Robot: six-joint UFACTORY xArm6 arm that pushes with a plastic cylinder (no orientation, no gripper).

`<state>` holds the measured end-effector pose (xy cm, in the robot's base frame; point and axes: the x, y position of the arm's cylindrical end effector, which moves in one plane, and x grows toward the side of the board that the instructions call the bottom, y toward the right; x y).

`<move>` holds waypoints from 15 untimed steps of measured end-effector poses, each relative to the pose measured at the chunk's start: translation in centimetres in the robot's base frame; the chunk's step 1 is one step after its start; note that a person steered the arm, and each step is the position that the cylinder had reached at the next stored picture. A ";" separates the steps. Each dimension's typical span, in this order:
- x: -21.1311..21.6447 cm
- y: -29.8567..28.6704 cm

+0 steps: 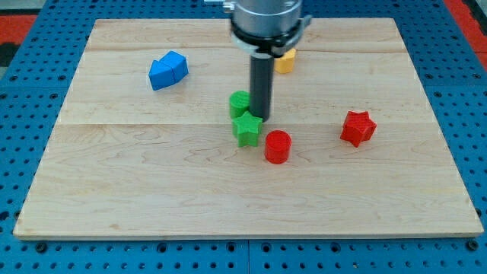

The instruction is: Push the red blocks and green blocks horizontally to each other

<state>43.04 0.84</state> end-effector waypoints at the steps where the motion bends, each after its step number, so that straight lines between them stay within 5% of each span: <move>1: 0.6 2.8; 3: 7.5 -0.2; 5: 9.9 -2.9; 6: 11.9 1.3; 8: 6.7 4.0; 11: 6.9 11.8; 12: 10.6 10.6; 15: 5.3 -3.9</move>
<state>48.31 -3.03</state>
